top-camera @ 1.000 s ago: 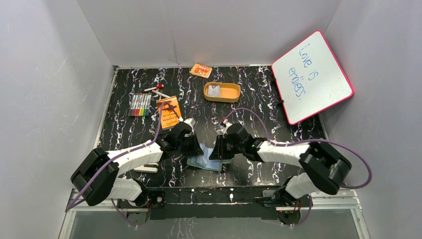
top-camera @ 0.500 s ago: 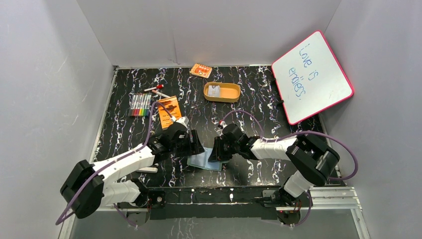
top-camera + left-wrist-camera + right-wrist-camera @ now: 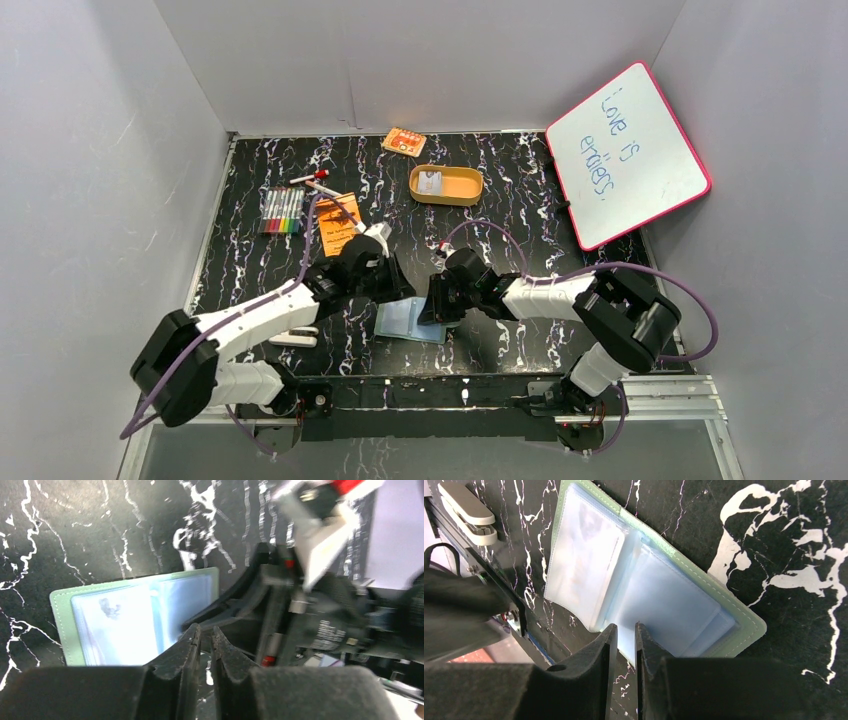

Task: Put the credit cards into the card holder
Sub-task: Turn over the card slot in the card holder.

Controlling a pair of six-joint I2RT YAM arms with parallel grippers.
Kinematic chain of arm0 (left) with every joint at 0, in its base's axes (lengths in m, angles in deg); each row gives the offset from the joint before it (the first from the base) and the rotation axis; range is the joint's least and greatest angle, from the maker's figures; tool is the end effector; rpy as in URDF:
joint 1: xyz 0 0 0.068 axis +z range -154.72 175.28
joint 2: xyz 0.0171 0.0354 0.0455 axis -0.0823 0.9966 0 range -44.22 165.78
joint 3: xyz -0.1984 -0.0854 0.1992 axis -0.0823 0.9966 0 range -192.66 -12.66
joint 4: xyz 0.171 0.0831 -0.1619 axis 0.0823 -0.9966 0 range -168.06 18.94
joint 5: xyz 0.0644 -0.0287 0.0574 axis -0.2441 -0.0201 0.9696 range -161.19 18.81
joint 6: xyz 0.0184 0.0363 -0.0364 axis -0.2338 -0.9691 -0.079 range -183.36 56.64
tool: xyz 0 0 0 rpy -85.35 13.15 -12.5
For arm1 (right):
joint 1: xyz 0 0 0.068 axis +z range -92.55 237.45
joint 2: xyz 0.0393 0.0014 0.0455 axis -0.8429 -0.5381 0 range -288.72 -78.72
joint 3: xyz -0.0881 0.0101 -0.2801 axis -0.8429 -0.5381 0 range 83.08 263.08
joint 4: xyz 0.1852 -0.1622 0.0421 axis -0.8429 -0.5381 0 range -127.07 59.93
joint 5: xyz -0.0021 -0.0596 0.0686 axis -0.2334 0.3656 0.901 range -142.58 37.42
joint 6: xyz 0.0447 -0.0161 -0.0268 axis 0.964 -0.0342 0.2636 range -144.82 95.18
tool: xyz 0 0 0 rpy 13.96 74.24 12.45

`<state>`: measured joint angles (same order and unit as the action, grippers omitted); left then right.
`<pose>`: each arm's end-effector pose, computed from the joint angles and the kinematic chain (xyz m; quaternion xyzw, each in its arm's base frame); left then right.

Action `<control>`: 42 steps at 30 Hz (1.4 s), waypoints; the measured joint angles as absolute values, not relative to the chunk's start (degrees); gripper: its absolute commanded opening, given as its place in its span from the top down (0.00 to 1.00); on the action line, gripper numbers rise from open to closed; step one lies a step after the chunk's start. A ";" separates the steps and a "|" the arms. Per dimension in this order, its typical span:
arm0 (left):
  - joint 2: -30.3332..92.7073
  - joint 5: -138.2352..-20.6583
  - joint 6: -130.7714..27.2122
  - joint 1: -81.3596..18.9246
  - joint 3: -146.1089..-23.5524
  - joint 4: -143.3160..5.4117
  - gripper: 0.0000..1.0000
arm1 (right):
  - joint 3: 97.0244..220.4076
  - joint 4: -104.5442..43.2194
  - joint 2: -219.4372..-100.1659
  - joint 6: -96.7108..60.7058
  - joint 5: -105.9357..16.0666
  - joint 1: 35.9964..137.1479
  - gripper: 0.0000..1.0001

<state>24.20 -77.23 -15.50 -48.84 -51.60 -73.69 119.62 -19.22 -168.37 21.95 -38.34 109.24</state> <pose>0.1698 -0.1700 0.2583 -0.0030 0.8742 -0.3797 0.3026 0.1703 0.2309 0.1756 -0.0899 0.9044 0.3782 0.1760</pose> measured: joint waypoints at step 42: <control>28.29 -74.61 -9.54 -48.77 -37.76 -65.06 1.00 | 125.60 -26.17 -169.15 18.36 -47.52 107.38 0.46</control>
<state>28.29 -74.61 -9.54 -48.77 -37.76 -65.06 125.60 -26.17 -169.15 18.36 -47.52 107.38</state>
